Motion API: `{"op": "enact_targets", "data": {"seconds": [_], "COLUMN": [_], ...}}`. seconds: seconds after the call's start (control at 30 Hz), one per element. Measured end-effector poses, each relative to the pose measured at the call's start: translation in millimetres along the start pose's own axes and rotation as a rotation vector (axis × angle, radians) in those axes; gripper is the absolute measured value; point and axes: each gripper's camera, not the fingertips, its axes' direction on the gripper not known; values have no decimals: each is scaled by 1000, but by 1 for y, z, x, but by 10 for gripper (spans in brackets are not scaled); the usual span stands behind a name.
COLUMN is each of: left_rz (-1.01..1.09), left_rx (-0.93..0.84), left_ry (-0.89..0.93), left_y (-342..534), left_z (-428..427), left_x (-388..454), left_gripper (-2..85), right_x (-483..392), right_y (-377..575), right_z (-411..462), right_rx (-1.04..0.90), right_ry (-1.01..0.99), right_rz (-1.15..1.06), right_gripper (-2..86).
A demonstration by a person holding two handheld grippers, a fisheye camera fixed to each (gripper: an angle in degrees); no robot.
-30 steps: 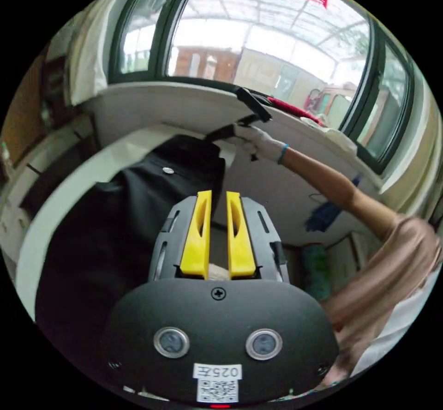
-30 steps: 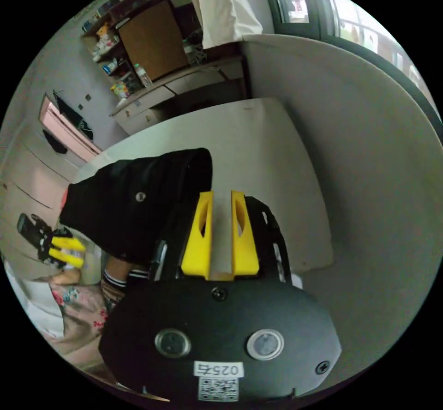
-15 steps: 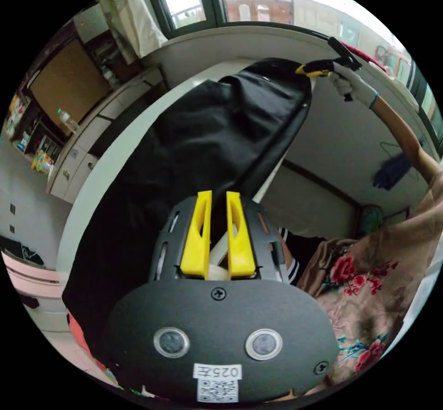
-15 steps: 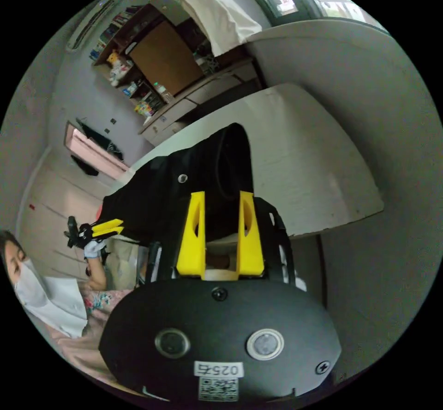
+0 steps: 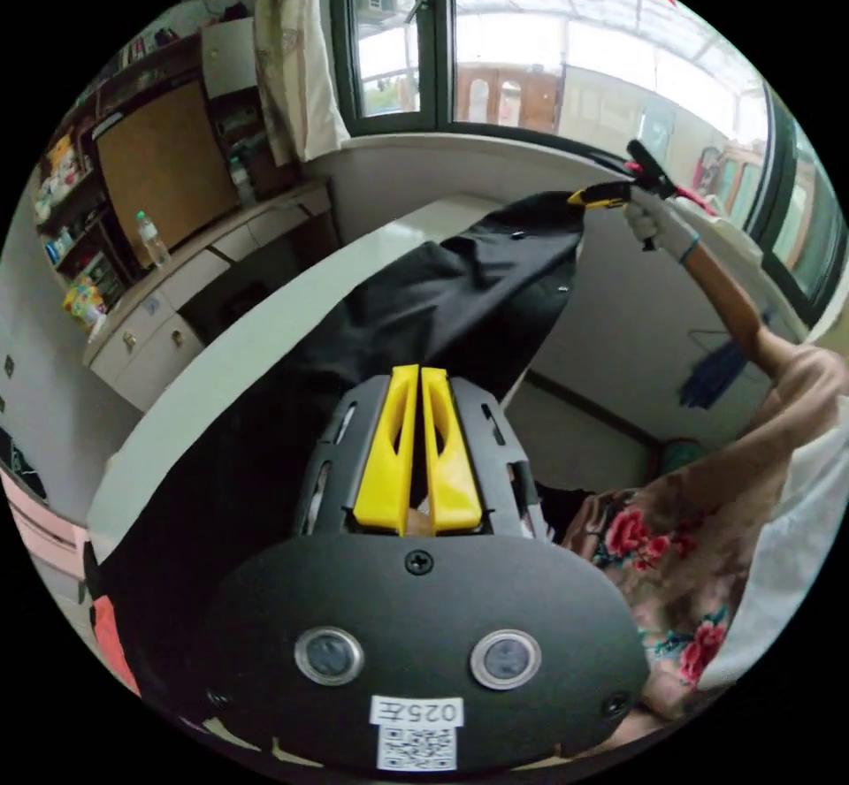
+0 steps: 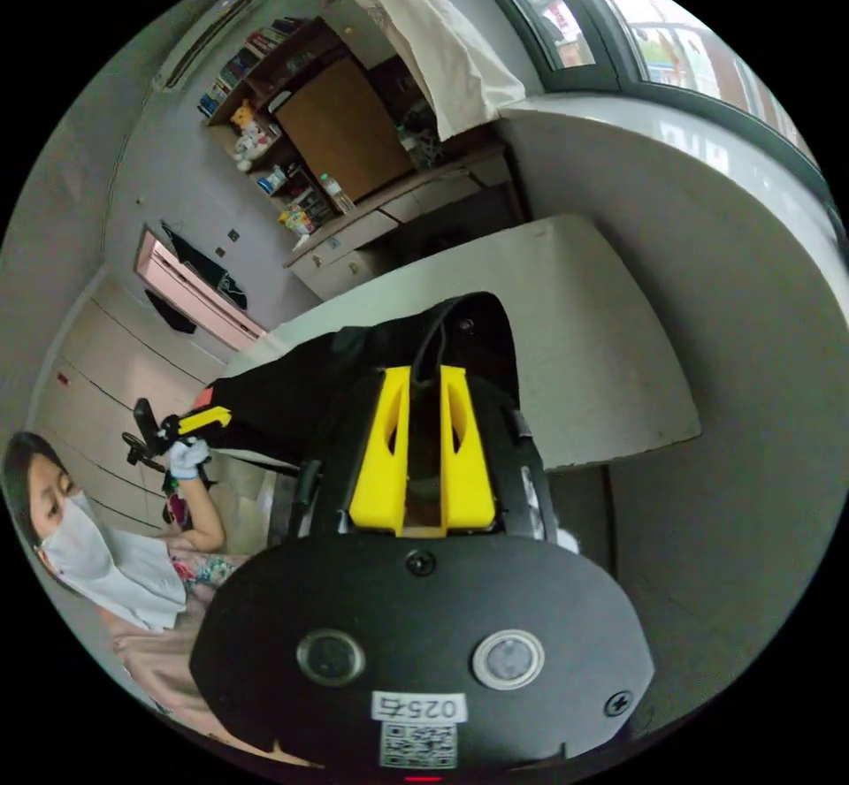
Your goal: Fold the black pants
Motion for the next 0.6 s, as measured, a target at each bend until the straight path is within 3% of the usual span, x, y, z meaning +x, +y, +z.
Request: {"op": "enact_targets", "data": {"seconds": [0.17, 0.2, 0.4, 0.6], "left_rz": [-7, -13, -57, -174], "left_rx": [-218, -152, -131, -30], "left_ry": [-17, -28, -37, -107], "left_y": [16, 17, 28, 55], "left_z": [67, 63, 31, -32], "left_x": [12, 14, 10, -15], "left_gripper": [-12, -12, -11, -10], "right_x": [35, 39, 64, 79], "right_y": [51, 55, 85, 81], "right_z": [47, 44, 8, 6], "right_rx": [-91, -52, 106, 113], "right_ry": [80, 58, -38, 59], "right_rz": [34, 36, 128, 179], "right_gripper": [50, 50, 55, 112]}}
